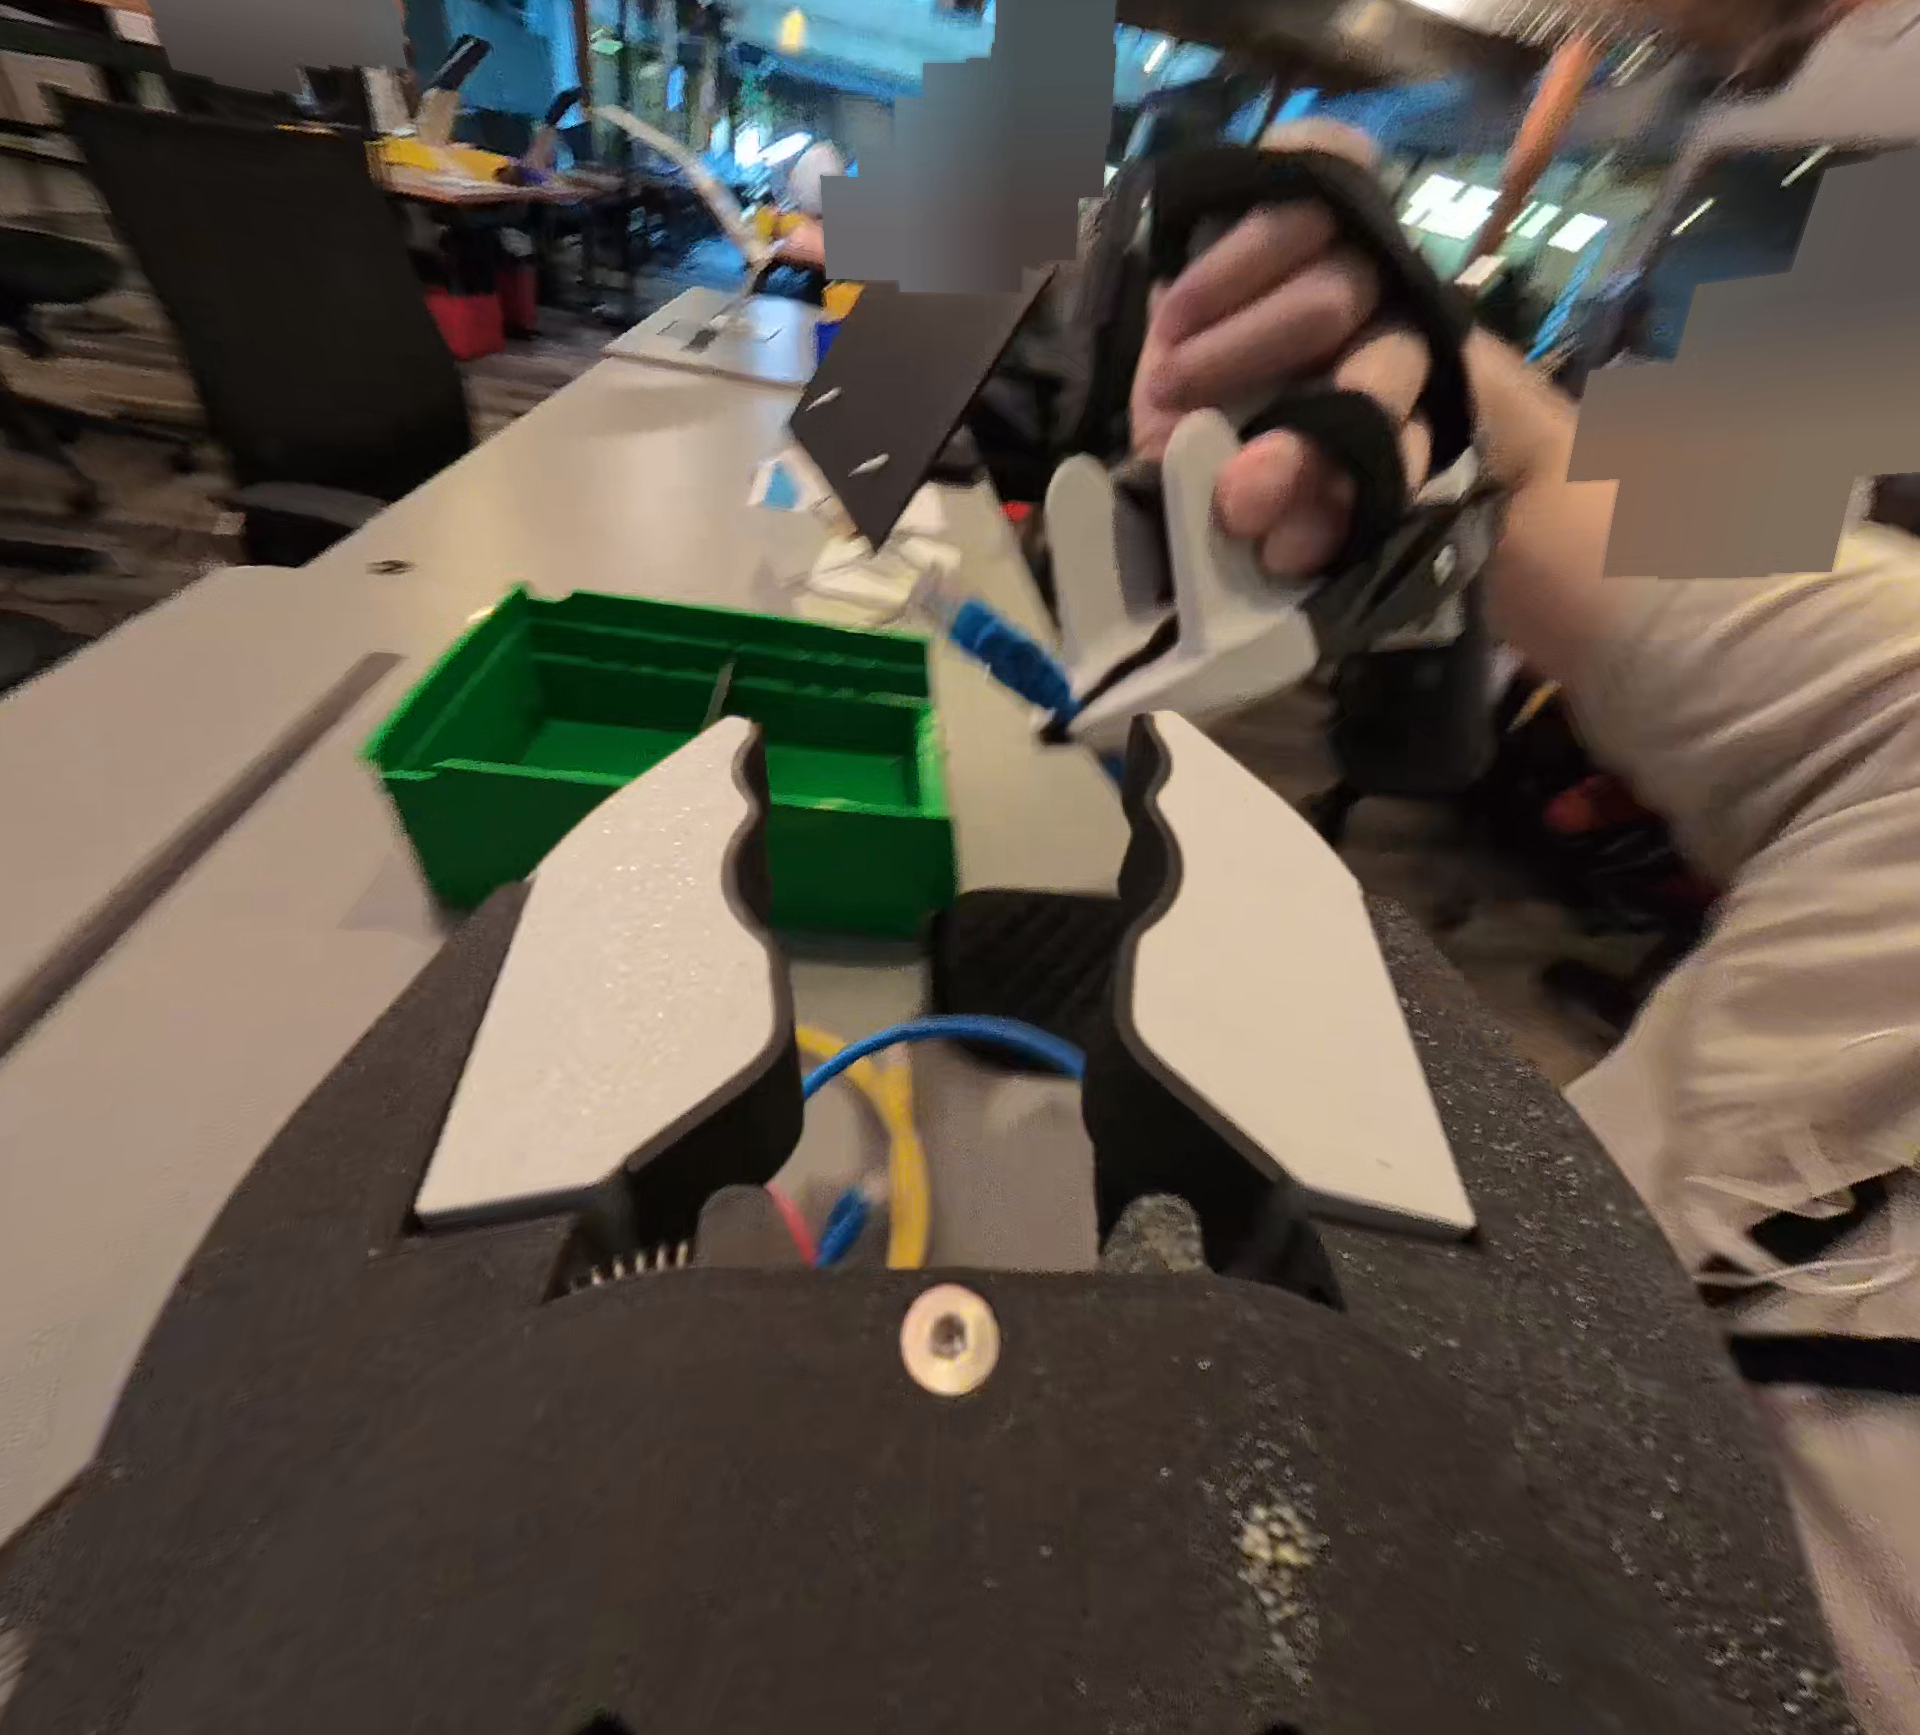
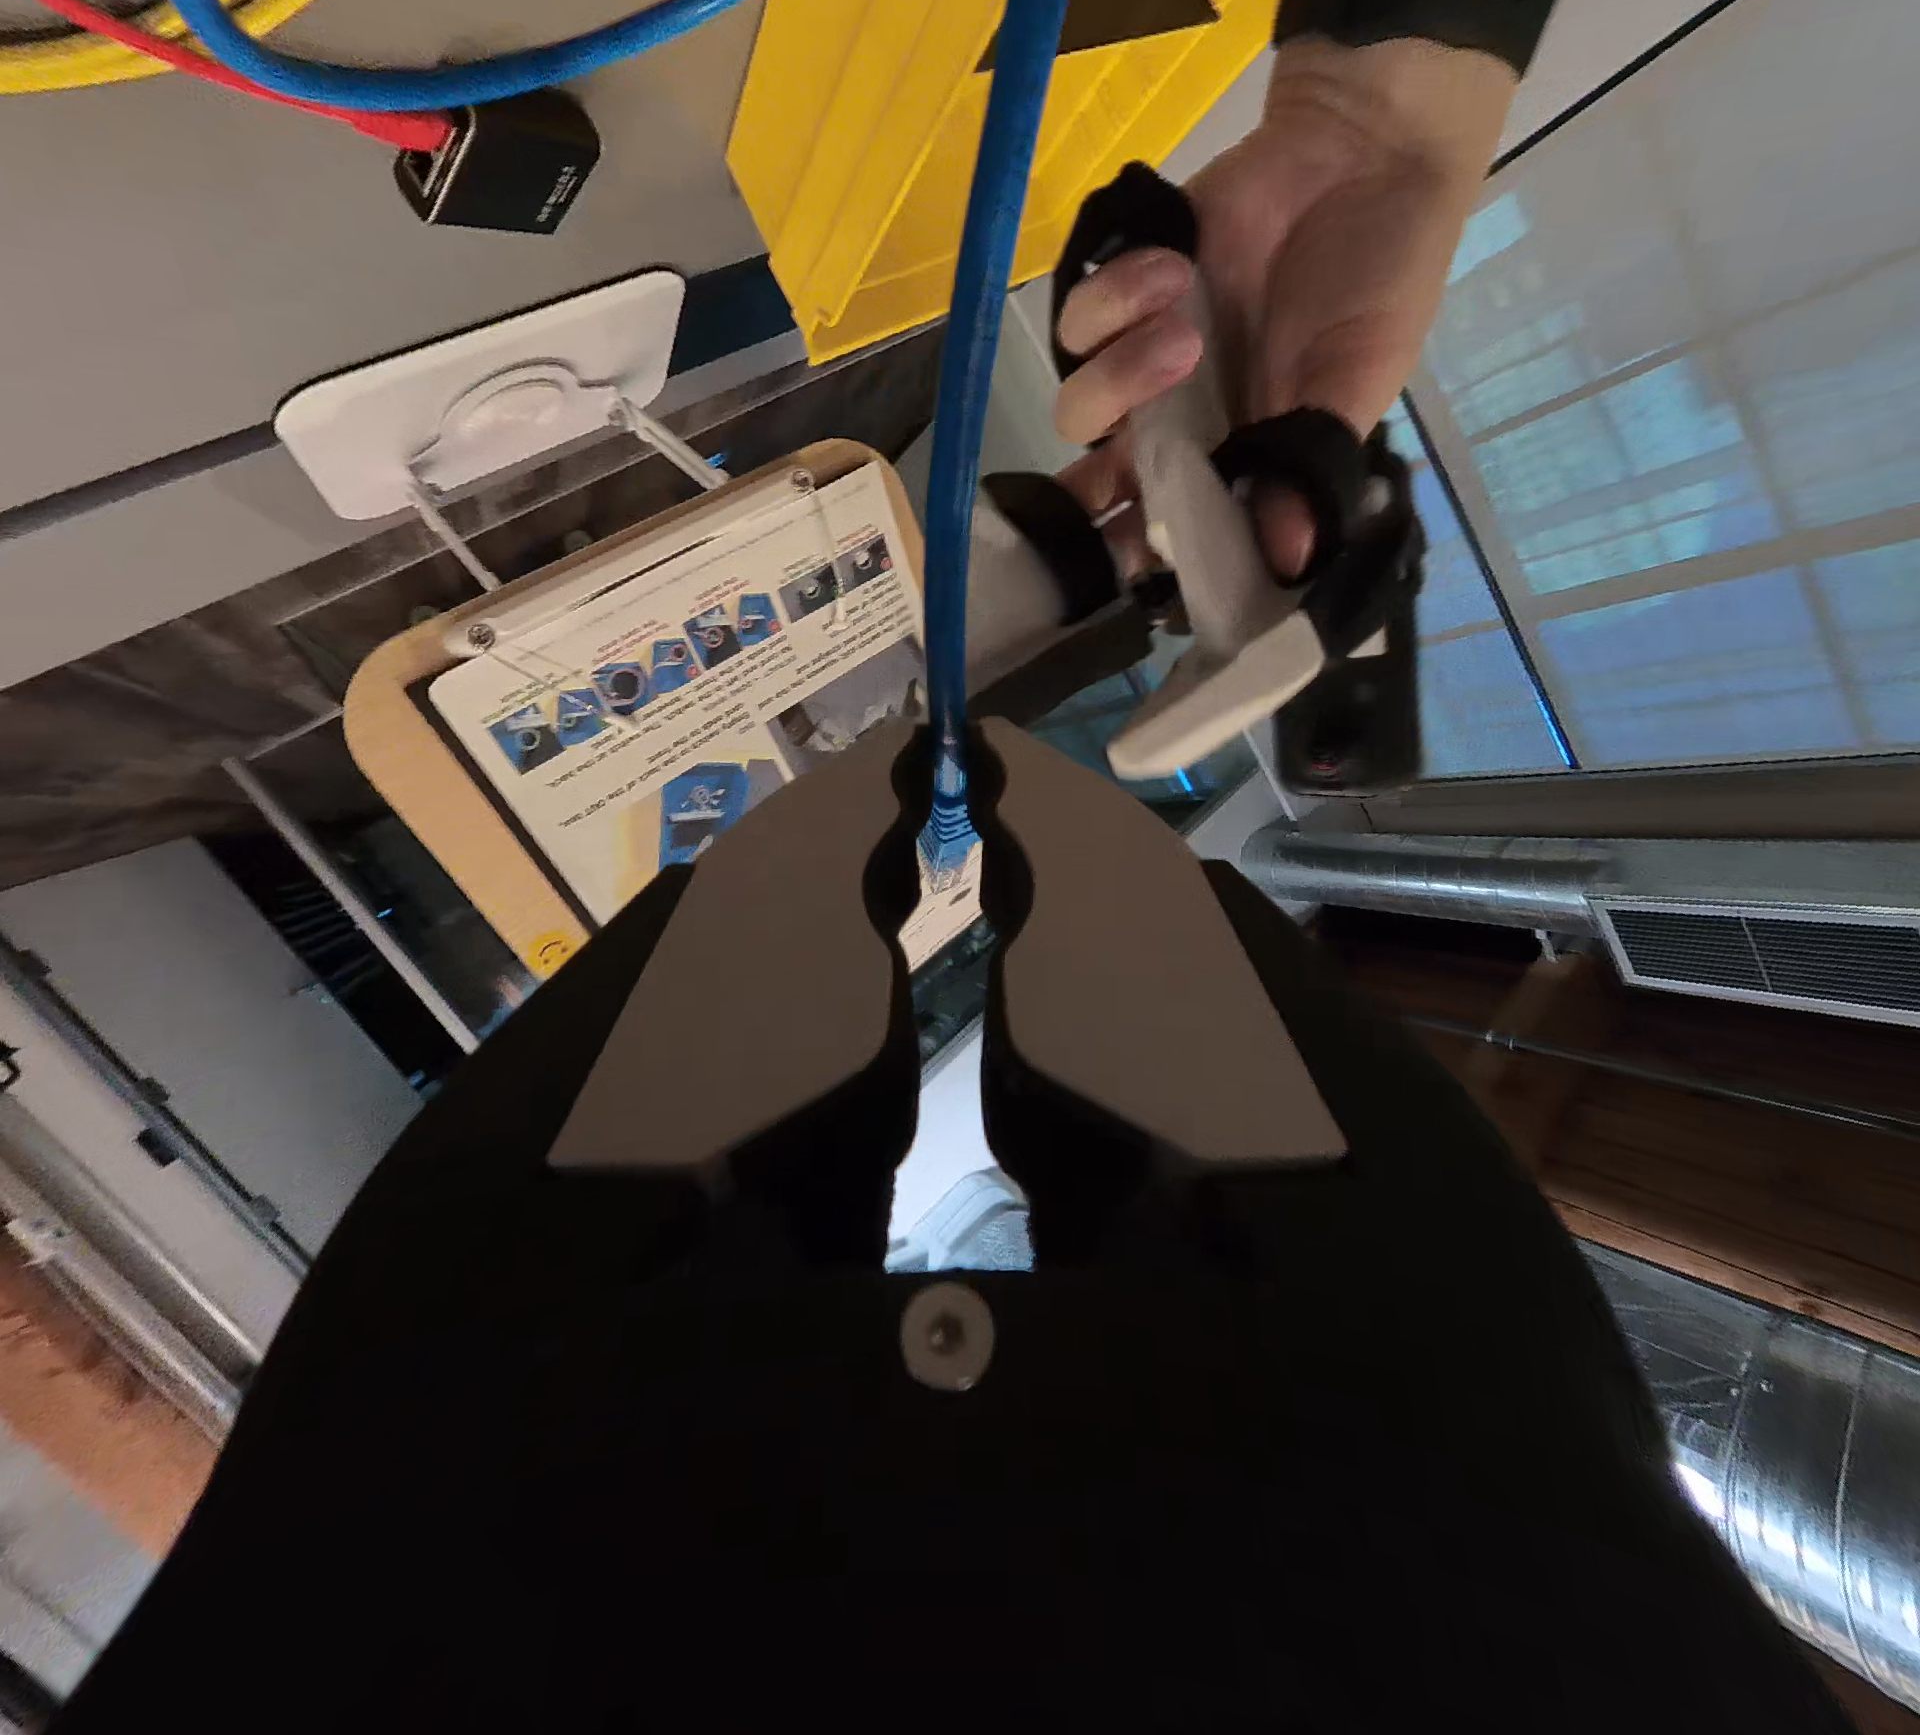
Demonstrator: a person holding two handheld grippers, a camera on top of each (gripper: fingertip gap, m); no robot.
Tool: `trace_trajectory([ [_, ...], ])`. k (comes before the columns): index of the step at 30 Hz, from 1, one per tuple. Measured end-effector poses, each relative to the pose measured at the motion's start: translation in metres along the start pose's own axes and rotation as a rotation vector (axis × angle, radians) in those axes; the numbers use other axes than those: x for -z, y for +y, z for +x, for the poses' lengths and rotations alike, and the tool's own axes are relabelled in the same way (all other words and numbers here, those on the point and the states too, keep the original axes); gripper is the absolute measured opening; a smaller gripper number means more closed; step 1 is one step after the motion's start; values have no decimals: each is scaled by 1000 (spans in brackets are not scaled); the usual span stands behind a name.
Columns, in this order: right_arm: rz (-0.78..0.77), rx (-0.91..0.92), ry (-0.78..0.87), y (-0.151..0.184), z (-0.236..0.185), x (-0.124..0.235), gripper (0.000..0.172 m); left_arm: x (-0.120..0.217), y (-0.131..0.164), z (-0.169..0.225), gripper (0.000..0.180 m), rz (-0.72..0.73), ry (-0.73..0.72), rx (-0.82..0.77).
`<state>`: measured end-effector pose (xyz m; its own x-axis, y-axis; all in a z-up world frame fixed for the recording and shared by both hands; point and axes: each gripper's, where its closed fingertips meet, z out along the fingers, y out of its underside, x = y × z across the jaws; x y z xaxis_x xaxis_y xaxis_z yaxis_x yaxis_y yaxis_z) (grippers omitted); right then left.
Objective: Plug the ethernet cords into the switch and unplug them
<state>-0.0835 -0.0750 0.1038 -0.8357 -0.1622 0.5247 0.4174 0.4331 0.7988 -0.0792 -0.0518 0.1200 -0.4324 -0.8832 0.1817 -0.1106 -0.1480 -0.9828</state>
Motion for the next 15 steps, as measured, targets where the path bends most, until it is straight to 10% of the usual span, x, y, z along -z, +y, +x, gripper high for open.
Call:
trace_trajectory([
  [15,49,-197,175,-9,28,-8,8,-9,-10,32,23,182,435,224],
])
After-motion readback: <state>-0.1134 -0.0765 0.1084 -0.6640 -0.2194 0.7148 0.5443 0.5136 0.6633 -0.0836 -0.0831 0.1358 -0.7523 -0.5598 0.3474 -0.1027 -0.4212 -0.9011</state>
